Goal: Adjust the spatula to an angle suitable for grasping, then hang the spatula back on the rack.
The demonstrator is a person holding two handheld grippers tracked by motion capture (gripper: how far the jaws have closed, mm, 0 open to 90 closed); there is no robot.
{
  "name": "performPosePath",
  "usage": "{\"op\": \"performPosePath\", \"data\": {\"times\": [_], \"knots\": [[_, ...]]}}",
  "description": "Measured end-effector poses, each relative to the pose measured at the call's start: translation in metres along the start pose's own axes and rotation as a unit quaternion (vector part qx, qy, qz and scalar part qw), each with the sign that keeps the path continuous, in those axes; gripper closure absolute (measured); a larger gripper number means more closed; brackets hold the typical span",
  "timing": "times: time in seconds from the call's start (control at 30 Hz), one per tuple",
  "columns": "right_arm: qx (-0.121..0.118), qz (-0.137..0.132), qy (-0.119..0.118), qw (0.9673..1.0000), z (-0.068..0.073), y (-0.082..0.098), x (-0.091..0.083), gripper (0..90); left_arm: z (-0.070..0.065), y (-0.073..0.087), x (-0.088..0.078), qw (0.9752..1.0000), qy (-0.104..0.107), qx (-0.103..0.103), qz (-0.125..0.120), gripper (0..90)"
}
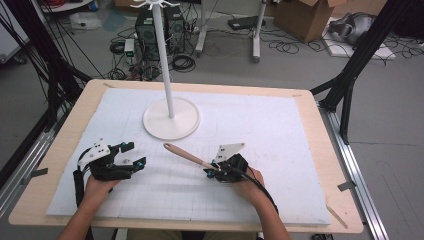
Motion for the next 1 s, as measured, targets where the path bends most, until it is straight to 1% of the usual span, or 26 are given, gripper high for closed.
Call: {"op": "performPosePath", "data": {"times": [0.13,0.17,0.33,0.37,0.47,0.57,0.6,0.8,1.0], "knots": [[0.007,-0.008,0.002,0.9999,0.001,0.003,-0.004,77.9,-0.001,-0.003,-0.002,0.9999,-0.005,0.009,0.003,20.9],[0.008,-0.011,0.006,0.9999,0.001,0.004,-0.006,77.9,-0.001,-0.003,-0.003,0.9999,-0.005,0.010,0.004,21.0],[0.020,-0.026,0.012,0.9994,-0.002,0.005,-0.010,77.8,0.001,-0.004,-0.006,0.9999,-0.008,0.005,0.007,21.1],[0.025,-0.031,0.012,0.9991,-0.002,0.005,-0.011,77.8,0.001,-0.003,-0.006,0.9999,-0.008,0.006,0.007,21.1],[0.026,-0.040,0.016,0.9988,-0.004,0.005,-0.014,77.9,0.001,-0.003,-0.006,0.9999,-0.010,0.005,0.006,21.2],[0.025,-0.040,0.018,0.9987,-0.003,0.005,-0.015,77.9,0.000,-0.001,-0.005,0.9999,-0.009,0.001,0.005,21.4],[0.025,-0.040,0.017,0.9988,-0.003,0.005,-0.015,77.9,0.000,-0.001,-0.005,0.9999,-0.009,0.003,0.005,21.5],[0.022,-0.040,0.020,0.9988,-0.002,0.005,-0.016,77.9,0.000,0.000,-0.005,1.0000,-0.008,0.000,0.006,21.8],[0.025,-0.041,0.022,0.9986,-0.003,0.004,-0.017,77.9,0.000,0.000,-0.008,0.9999,-0.010,-0.003,0.004,21.8]]}}
Point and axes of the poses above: each handheld gripper's, and its own axes: x roughly forward along the jaws, y roughly out of its underside, z roughly to its left, the point moved 3 cm from there along x, roughly forward along the jaws, and after that the axes turned 1 degree about -y, right-handed, at the moved point
